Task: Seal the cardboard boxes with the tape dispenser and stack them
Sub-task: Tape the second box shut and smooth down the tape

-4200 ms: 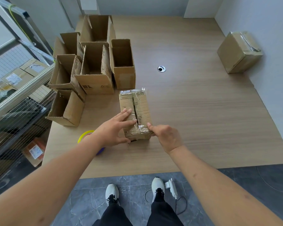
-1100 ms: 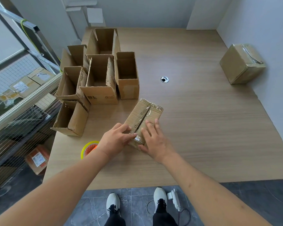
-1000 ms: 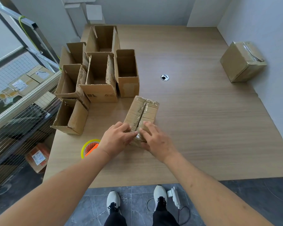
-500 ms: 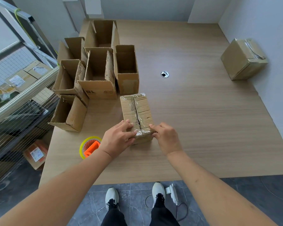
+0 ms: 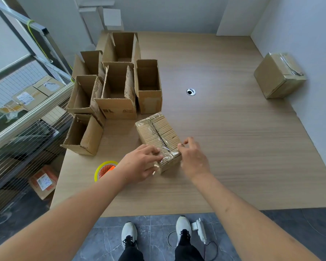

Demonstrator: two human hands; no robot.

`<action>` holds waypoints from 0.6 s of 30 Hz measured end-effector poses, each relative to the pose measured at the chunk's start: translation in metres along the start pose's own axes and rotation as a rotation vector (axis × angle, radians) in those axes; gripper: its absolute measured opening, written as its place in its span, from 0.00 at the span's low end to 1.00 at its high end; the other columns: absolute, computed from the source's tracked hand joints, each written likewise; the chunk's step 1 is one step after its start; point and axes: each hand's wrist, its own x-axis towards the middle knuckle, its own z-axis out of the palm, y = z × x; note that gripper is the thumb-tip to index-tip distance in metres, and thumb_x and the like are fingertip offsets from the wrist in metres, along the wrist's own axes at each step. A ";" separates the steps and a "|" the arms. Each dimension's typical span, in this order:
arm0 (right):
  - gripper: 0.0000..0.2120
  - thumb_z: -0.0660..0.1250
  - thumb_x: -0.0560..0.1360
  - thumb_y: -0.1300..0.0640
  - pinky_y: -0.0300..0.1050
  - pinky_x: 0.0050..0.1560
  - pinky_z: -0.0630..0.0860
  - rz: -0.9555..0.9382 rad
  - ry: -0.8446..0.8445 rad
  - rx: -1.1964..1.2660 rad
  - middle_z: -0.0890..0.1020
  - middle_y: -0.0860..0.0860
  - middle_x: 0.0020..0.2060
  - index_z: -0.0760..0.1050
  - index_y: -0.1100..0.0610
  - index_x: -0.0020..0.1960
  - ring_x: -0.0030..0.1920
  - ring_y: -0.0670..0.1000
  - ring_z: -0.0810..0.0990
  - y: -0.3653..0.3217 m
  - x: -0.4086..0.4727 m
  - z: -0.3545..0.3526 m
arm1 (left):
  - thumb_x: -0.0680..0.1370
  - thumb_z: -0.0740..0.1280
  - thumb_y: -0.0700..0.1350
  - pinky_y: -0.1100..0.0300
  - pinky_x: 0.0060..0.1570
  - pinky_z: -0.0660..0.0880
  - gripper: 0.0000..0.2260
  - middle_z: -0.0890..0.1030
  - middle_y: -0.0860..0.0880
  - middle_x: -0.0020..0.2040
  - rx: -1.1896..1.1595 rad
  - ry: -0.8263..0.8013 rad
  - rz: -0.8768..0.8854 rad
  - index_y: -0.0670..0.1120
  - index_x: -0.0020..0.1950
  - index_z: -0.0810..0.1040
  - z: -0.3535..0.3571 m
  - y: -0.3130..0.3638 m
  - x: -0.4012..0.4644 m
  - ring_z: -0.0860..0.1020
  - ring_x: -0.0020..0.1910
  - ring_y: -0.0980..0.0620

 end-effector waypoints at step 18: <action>0.30 0.67 0.69 0.28 0.52 0.57 0.70 -0.271 0.213 -0.007 0.79 0.51 0.57 0.77 0.55 0.51 0.58 0.55 0.76 -0.016 -0.008 0.037 | 0.66 0.84 0.50 0.57 0.44 0.76 0.14 0.83 0.54 0.48 0.080 0.112 0.116 0.55 0.49 0.87 0.007 -0.016 0.023 0.80 0.45 0.49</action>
